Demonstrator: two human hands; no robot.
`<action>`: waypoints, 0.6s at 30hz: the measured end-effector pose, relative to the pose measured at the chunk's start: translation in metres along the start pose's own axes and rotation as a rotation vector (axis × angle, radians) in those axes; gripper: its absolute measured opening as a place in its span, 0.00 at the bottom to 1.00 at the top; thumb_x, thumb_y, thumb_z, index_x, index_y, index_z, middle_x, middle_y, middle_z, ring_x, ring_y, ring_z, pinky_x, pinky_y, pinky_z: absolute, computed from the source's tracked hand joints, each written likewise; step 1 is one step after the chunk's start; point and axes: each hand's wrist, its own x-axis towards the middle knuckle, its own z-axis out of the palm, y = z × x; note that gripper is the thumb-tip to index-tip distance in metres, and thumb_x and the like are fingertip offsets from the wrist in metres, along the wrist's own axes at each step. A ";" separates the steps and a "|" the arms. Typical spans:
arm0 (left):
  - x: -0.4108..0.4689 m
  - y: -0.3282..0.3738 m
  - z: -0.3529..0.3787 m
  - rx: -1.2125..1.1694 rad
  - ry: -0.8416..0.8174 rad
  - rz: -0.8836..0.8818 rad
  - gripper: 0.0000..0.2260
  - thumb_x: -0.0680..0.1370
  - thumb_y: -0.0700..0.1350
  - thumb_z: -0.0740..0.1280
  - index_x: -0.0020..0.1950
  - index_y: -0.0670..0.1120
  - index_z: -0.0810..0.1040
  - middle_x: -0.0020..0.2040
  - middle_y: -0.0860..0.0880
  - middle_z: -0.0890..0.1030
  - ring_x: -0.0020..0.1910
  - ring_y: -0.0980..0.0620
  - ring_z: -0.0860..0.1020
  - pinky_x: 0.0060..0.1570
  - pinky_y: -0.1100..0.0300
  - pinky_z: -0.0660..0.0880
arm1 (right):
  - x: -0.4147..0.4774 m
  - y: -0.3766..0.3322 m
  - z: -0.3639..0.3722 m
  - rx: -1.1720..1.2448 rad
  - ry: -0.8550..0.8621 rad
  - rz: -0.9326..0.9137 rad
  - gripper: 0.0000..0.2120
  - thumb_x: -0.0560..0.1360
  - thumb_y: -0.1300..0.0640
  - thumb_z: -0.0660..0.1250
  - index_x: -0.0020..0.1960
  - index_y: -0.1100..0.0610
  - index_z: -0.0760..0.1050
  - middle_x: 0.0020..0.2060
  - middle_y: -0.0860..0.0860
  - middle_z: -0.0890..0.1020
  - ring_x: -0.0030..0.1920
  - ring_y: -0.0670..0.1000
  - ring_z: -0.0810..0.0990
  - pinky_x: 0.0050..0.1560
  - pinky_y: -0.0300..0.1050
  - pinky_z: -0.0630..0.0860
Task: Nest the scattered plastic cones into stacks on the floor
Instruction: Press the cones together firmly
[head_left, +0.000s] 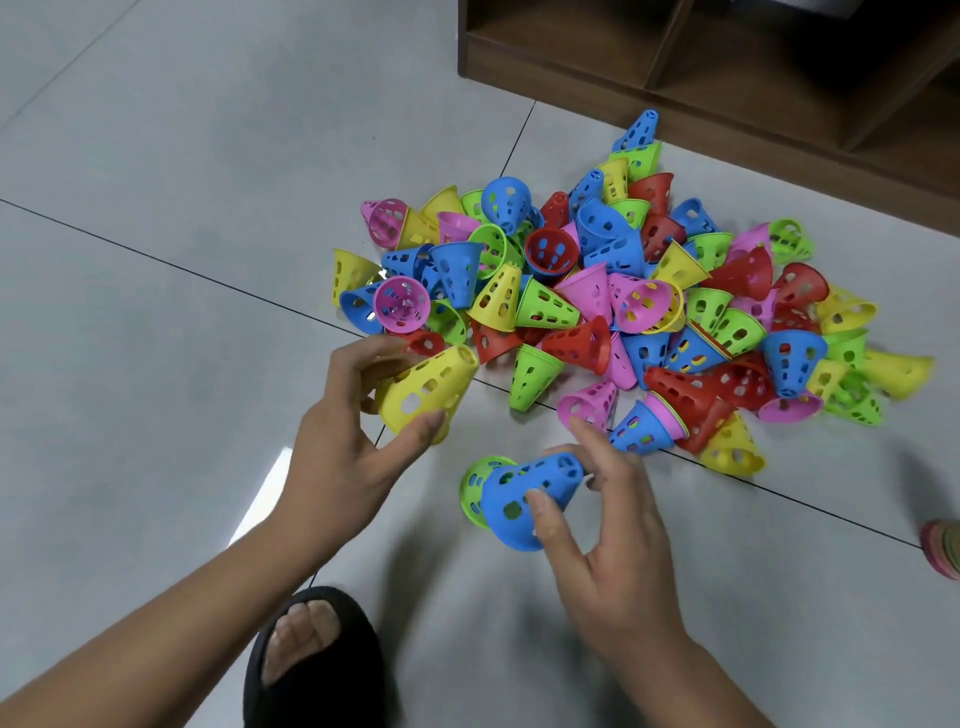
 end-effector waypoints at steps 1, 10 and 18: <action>-0.004 0.004 0.003 -0.036 -0.005 0.009 0.26 0.78 0.50 0.76 0.71 0.56 0.68 0.65 0.59 0.81 0.67 0.49 0.81 0.61 0.44 0.80 | -0.002 0.002 0.004 -0.019 -0.035 -0.001 0.32 0.80 0.44 0.70 0.80 0.40 0.60 0.64 0.41 0.76 0.66 0.46 0.76 0.66 0.36 0.70; -0.037 0.015 0.036 -0.120 -0.194 0.086 0.27 0.79 0.47 0.76 0.73 0.53 0.66 0.70 0.53 0.80 0.68 0.46 0.80 0.64 0.54 0.76 | -0.002 0.033 0.036 -0.039 -0.188 0.039 0.23 0.74 0.39 0.73 0.66 0.42 0.73 0.59 0.34 0.74 0.63 0.43 0.75 0.60 0.46 0.76; -0.048 -0.028 0.048 0.188 -0.402 0.113 0.25 0.81 0.56 0.75 0.76 0.58 0.72 0.74 0.64 0.74 0.77 0.61 0.70 0.71 0.48 0.73 | 0.013 0.071 0.016 -0.068 -0.365 0.136 0.32 0.69 0.45 0.81 0.70 0.41 0.74 0.64 0.35 0.73 0.69 0.43 0.74 0.66 0.45 0.76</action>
